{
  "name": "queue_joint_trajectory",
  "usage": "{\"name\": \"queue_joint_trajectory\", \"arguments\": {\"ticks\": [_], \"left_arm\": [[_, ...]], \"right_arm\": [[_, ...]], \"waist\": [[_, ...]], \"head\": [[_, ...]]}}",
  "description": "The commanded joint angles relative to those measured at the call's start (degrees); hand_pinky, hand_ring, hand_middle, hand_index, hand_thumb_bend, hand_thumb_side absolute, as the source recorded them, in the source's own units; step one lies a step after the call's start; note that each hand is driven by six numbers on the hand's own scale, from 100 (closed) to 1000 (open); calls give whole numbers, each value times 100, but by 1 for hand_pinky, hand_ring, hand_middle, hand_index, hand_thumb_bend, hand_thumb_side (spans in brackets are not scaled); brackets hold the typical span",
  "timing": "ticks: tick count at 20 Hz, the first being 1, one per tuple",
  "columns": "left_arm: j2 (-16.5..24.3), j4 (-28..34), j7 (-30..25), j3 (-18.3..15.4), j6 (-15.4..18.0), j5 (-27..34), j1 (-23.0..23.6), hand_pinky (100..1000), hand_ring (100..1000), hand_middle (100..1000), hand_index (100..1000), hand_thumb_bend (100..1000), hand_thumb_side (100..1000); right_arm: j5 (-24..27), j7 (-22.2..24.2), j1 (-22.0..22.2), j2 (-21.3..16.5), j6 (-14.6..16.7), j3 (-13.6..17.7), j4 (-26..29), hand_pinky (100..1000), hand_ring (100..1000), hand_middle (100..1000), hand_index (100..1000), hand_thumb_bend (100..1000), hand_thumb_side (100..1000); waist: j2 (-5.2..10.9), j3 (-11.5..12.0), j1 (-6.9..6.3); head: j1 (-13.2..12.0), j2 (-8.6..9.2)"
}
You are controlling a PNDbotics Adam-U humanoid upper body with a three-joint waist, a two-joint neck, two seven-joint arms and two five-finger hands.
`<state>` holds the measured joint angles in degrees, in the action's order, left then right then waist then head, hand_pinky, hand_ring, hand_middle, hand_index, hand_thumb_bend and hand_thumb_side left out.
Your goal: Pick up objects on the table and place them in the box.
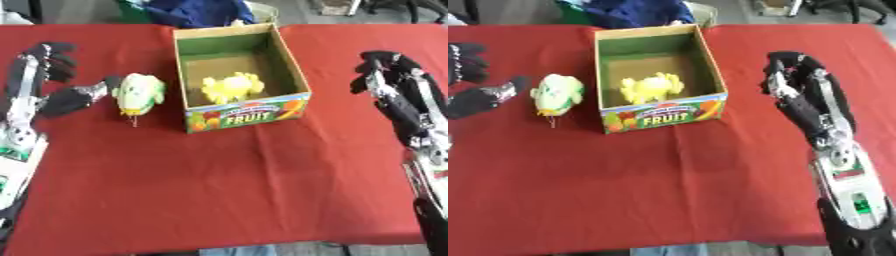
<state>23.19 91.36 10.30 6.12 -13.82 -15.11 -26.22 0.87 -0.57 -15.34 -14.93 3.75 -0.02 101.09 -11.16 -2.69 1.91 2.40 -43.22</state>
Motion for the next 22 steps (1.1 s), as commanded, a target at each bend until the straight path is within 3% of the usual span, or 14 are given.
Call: {"name": "queue_joint_trajectory", "arguments": {"ticks": [1,5,9,12,14,15,16,21,22], "left_arm": [[80,35,-36,-12,0,-31,-102,608,559,539,744,805,306],[137,-242,-287,230,-71,-243,-487,610,578,570,756,880,328],[69,-842,-685,543,-167,-668,-1010,608,583,586,761,887,335],[-99,-1428,-868,689,-215,-967,-1263,600,578,577,753,865,260],[-182,-1742,-935,734,-218,-1182,-1340,596,577,575,752,828,227],[-213,-1877,-961,745,-221,-1314,-1366,593,575,573,749,826,170],[-238,-1992,-980,750,-226,-1435,-1386,592,575,573,748,809,210],[-349,-2404,-982,770,-195,-1820,-1455,566,540,535,720,720,138],[-365,-2455,-977,775,-186,-1855,-1457,549,513,506,689,614,100]], "right_arm": [[-21,-14,-47,-152,5,40,128,523,527,562,727,100,446],[-17,-7,-52,-144,5,32,127,523,528,562,727,100,445],[-11,2,-47,-129,5,24,121,523,528,562,727,100,444],[-9,6,-40,-118,7,21,117,523,528,562,727,100,443],[-7,5,-36,-117,7,23,115,523,528,561,727,100,444],[-6,4,-34,-117,7,24,115,523,528,561,726,100,441],[-6,3,-32,-119,6,24,113,523,528,561,726,100,445],[-6,17,-27,-111,5,11,109,523,528,561,726,100,447],[-6,16,-28,-112,5,13,109,523,528,561,726,100,446]], "waist": [[95,-2,-6],[117,-23,1],[135,-68,18],[139,-94,32],[137,-109,32],[137,-114,31],[136,-118,27],[138,-127,16],[138,-127,17]], "head": [[19,75],[36,134],[21,135],[11,121],[9,118],[11,114],[12,108],[18,94],[18,95]]}}
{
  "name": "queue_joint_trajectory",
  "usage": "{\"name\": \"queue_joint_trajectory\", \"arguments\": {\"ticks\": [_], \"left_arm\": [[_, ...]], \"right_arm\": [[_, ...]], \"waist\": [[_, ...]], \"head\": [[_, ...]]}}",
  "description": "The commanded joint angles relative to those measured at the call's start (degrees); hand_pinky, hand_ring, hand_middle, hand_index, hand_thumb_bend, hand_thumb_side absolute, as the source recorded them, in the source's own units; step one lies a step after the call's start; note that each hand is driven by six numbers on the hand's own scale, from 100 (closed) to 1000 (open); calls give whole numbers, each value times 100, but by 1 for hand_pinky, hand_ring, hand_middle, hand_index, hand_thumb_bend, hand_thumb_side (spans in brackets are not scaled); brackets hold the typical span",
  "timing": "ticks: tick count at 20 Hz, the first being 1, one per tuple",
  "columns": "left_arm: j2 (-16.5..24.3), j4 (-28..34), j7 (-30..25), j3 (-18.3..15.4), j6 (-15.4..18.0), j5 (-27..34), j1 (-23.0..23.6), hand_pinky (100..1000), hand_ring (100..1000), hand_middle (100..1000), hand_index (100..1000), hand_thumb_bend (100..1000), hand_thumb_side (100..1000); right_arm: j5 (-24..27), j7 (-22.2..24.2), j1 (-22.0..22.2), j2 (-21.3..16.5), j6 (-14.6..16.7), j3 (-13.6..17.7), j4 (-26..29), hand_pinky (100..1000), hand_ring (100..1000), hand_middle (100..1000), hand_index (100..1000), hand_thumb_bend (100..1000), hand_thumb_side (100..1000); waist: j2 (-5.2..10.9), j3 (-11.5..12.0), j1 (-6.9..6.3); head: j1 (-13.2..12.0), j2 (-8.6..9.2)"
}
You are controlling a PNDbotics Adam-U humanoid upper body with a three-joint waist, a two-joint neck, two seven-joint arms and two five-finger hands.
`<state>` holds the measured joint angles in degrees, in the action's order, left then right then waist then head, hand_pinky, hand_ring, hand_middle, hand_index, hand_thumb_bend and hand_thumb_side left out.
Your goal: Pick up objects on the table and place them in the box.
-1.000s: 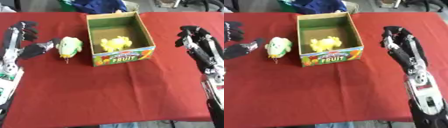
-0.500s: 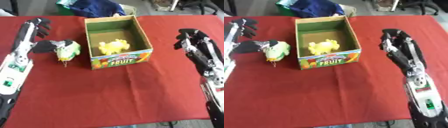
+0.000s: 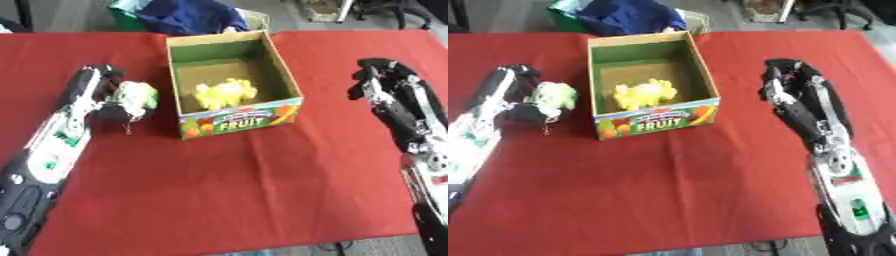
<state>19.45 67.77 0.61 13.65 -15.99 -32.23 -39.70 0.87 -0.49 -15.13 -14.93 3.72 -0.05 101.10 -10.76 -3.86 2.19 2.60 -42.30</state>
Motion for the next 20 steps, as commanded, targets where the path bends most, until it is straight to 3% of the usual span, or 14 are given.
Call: {"name": "queue_joint_trajectory", "arguments": {"ticks": [1,4,5,6,9,14,20], "left_arm": [[-2,-137,-6,28,39,-167,-110,540,498,489,675,571,100],[-25,-234,22,35,53,-206,-113,508,444,427,615,431,100],[-30,-257,41,35,55,-208,-115,506,440,423,611,422,100],[-32,-274,63,34,57,-208,-119,486,402,379,572,337,100],[-36,-270,239,-12,54,-168,-137,443,331,300,503,195,100],[49,106,612,-135,50,53,-183,429,290,251,463,164,100],[227,1033,516,-121,-48,157,-413,430,288,246,459,179,100]], "right_arm": [[-6,7,-50,-114,8,17,109,523,528,561,726,100,445],[-6,6,-51,-114,8,16,108,523,528,561,726,100,446],[-6,7,-52,-113,8,16,107,523,528,561,726,100,446],[-6,6,-53,-111,8,16,107,523,528,560,726,100,446],[-8,3,-52,-109,6,19,105,523,527,560,726,100,445],[-8,-9,-52,-112,7,28,105,523,527,560,726,100,444],[-7,-8,-40,-116,5,27,101,523,527,560,725,100,445]], "waist": [[98,-9,-10],[98,-5,-7],[98,-4,-7],[98,-3,-8],[98,1,-6],[102,2,-4],[109,-14,-14]], "head": [[-3,4],[-9,6],[-9,10],[-9,14],[-11,27],[-16,48],[-11,32]]}}
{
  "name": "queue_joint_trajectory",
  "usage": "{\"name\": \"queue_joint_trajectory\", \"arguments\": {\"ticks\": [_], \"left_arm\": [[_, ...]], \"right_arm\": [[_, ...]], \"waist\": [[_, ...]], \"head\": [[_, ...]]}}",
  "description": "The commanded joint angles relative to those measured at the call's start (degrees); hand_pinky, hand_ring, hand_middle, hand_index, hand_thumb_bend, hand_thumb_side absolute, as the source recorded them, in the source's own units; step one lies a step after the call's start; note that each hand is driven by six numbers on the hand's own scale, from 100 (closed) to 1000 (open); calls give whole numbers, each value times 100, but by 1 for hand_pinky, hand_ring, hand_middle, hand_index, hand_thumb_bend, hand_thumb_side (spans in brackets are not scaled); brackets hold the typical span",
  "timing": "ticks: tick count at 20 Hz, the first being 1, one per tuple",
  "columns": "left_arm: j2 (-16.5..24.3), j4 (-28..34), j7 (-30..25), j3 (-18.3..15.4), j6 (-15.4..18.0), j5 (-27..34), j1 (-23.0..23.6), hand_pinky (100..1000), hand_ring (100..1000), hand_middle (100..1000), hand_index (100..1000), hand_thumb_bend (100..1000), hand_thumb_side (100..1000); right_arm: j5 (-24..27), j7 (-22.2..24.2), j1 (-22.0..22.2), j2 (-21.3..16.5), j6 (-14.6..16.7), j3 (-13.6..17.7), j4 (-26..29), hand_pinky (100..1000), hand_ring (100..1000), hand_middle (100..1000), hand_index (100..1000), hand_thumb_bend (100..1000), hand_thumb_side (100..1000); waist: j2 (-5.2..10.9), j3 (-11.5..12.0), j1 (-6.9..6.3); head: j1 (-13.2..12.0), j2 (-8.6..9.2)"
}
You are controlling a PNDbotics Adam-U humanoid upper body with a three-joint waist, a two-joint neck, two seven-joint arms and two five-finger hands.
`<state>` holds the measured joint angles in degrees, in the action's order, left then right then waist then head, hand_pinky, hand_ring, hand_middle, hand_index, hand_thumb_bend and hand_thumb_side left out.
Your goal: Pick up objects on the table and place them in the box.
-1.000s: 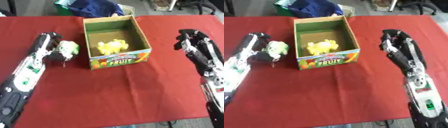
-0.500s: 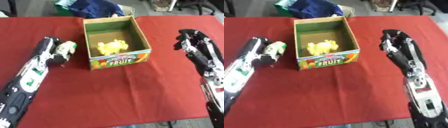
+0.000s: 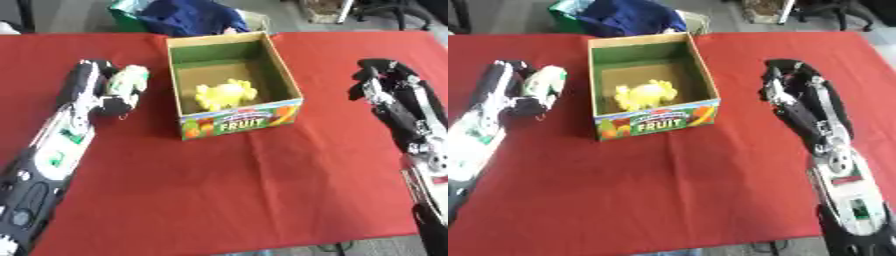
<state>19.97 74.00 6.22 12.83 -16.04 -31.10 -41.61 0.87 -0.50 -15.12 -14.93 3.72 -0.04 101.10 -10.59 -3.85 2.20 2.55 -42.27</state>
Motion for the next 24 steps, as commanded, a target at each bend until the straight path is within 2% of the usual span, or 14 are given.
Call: {"name": "queue_joint_trajectory", "arguments": {"ticks": [1,4,8,12,16,18,21,22,23,24], "left_arm": [[167,486,-86,-16,-66,38,-312,432,289,247,459,181,100],[21,425,-232,107,-85,-77,-661,438,294,252,464,178,100],[-456,-314,-391,281,91,-568,-1244,453,309,266,477,180,100],[-994,-1271,-295,195,424,-1068,-1617,465,321,280,488,195,100],[-1410,-2038,1,24,716,-1553,-1784,473,337,296,501,206,100],[-1557,-2299,163,-44,812,-1800,-1820,495,391,353,547,302,100],[-1688,-2512,463,-133,881,-2187,-1821,533,475,444,627,535,112],[-1705,-2531,569,-149,902,-2272,-1806,542,488,458,641,593,162],[-1713,-2543,654,-159,927,-2327,-1786,588,556,526,702,803,325],[-1710,-2542,733,-166,954,-2362,-1763,608,582,554,730,926,411]], "right_arm": [[-6,-4,-39,-117,4,22,100,523,527,560,725,100,445],[1,6,-40,-110,5,11,101,523,527,560,725,100,442],[20,36,-63,-78,9,-20,104,523,527,559,725,100,444],[37,64,-75,-53,7,-47,98,523,527,559,725,100,443],[57,98,-102,-12,7,-83,96,523,527,559,725,100,442],[66,118,-118,6,7,-102,96,523,527,559,725,100,442],[73,146,-128,27,9,-124,94,523,527,558,724,100,443],[74,146,-128,29,9,-122,93,523,527,558,724,100,442],[73,145,-128,29,9,-120,93,523,527,558,724,100,442],[72,141,-126,29,8,-115,92,523,527,558,724,100,443]], "waist": [[95,-26,-14],[104,-63,-6],[100,-146,37],[86,-239,62],[68,-332,92],[65,-381,102],[68,-423,109],[68,-424,111],[68,-422,110],[67,-417,107]], "head": [[-15,27],[-38,27],[-103,47],[-162,61],[-224,82],[-269,89],[-324,105],[-324,107],[-322,108],[-320,113]]}}
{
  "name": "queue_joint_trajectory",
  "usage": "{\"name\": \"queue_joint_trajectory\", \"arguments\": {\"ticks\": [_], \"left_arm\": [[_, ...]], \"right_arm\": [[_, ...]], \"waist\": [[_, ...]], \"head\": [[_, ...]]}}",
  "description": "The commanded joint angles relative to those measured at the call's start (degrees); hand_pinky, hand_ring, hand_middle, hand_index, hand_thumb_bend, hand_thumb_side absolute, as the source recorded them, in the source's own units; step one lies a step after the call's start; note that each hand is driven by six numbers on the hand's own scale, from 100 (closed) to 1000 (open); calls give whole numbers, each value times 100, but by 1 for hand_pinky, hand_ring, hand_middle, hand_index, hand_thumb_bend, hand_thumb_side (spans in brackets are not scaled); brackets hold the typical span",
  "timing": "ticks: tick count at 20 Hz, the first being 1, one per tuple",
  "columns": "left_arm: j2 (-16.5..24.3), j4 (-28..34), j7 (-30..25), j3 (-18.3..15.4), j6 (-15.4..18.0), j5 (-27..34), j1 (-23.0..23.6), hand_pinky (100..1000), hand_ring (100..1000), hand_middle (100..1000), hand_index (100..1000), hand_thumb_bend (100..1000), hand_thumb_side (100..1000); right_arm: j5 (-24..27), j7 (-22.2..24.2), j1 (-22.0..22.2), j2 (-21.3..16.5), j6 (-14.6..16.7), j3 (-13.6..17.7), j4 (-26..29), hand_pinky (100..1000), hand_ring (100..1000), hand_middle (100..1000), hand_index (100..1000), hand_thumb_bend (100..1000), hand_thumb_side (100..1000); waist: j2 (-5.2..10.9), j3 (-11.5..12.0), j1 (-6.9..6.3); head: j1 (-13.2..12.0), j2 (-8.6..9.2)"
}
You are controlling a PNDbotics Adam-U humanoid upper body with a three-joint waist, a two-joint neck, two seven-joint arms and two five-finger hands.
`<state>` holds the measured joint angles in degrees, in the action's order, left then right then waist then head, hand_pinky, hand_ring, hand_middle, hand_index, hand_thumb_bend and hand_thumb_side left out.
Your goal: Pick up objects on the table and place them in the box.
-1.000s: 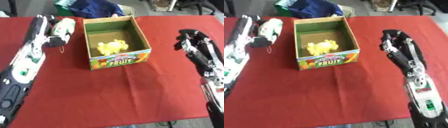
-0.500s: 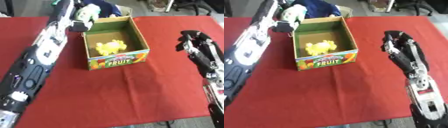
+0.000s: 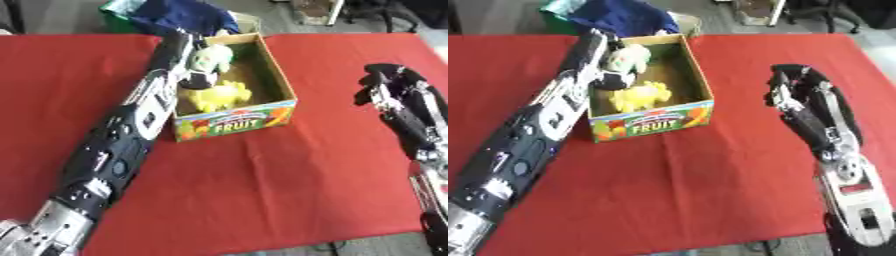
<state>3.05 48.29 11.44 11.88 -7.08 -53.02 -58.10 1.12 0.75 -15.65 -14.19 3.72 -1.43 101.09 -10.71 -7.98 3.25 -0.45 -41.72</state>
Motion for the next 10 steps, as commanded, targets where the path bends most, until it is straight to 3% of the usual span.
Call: {"name": "queue_joint_trajectory", "arguments": {"ticks": [1,2,3,6,10], "left_arm": [[-7,42,282,-78,85,-186,-93,628,614,591,764,969,502],[6,64,346,-84,107,-178,-73,628,614,591,764,969,502],[28,110,421,-91,131,-138,-52,637,633,614,771,1000,579],[147,366,561,-62,261,208,34,650,659,638,780,1000,645],[437,1109,551,53,392,1247,256,646,646,628,766,994,645]], "right_arm": [[47,13,-71,-44,8,27,92,523,527,558,724,100,444],[45,12,-69,-43,7,29,91,523,527,558,724,100,444],[44,11,-68,-41,7,30,91,523,527,558,724,100,444],[36,5,-66,-48,9,42,93,522,527,558,723,100,442],[21,-16,-60,-69,8,64,92,522,527,558,723,100,442]], "waist": [[78,2,-1],[77,7,-3],[76,18,-4],[70,62,-4],[68,129,-11]], "head": [[-14,63],[-9,66],[0,70],[21,78],[54,88]]}}
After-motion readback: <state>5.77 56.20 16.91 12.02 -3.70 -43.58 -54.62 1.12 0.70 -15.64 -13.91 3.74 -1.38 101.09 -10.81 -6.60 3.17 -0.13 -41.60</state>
